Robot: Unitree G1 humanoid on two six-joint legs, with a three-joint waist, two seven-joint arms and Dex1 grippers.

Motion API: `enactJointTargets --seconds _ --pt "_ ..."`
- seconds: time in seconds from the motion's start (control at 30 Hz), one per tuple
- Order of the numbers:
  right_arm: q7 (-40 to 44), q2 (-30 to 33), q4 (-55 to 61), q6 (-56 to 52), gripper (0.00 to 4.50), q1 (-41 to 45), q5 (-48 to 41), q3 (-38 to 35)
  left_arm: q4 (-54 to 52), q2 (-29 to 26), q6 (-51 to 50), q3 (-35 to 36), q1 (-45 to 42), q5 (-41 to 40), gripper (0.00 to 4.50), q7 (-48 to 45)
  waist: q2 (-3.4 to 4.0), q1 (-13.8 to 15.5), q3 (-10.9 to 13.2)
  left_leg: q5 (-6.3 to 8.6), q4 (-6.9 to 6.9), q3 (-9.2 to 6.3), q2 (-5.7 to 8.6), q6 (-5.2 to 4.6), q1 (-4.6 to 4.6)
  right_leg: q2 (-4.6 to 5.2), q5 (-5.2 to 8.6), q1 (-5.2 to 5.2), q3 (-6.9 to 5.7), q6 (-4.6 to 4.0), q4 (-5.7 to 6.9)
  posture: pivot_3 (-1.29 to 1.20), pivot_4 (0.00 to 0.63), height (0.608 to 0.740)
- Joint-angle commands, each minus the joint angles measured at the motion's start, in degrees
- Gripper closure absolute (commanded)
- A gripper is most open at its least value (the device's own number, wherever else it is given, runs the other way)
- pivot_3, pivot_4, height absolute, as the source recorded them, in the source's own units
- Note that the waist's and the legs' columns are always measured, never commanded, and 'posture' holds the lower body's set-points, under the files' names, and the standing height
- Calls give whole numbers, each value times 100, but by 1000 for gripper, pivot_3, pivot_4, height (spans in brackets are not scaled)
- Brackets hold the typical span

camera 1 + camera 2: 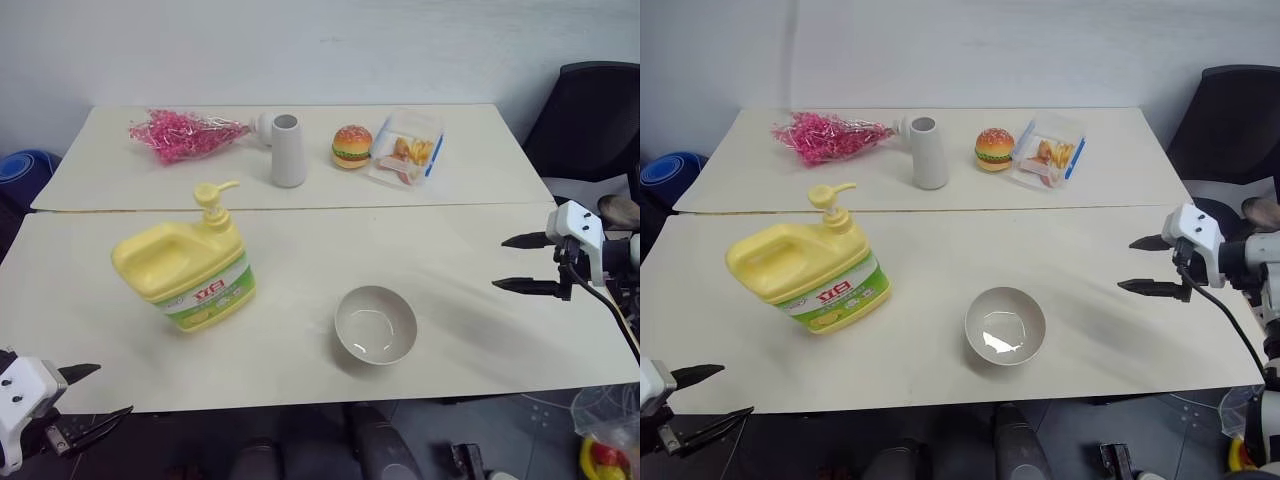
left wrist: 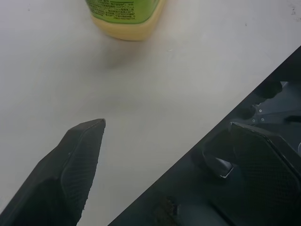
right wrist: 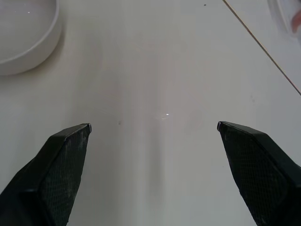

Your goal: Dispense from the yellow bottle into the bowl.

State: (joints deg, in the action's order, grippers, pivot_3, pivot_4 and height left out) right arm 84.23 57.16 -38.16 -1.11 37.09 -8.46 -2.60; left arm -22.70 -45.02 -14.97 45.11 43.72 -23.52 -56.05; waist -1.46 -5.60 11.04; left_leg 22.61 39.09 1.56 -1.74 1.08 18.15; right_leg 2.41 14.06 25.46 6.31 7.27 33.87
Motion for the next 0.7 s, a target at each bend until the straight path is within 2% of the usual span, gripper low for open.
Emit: enactJointTargets --seconds 0.03,0.43,0.6,0.7 --pt "-1 117 162 1 7 38 -104 -133 -83 20 112 196 -24 6 0 -122 0 0 0 0 0 0 0 0 0 0 0 0 0 0 0 0 150 740" --pt "-233 66 635 -396 7 -203 -289 -231 -381 32 -503 158 -375 -529 0 -69 0 9 0 0 1 -1 0 0 -1 0 -17 0 -1 31 6 0 150 740" --pt "-240 102 1582 -830 7 -486 -637 -343 -844 -89 -652 249 -195 -666 0 -441 0 10 0 0 2 -2 0 1 0 -2 -29 0 0 52 10 0 150 740" --pt "-164 179 2462 -1167 7 -777 -952 -476 -1392 -233 -1118 688 121 -1328 0 -992 0 12 0 0 2 -9 -4 0 2 -8 -29 1 -5 52 9 0 150 740"
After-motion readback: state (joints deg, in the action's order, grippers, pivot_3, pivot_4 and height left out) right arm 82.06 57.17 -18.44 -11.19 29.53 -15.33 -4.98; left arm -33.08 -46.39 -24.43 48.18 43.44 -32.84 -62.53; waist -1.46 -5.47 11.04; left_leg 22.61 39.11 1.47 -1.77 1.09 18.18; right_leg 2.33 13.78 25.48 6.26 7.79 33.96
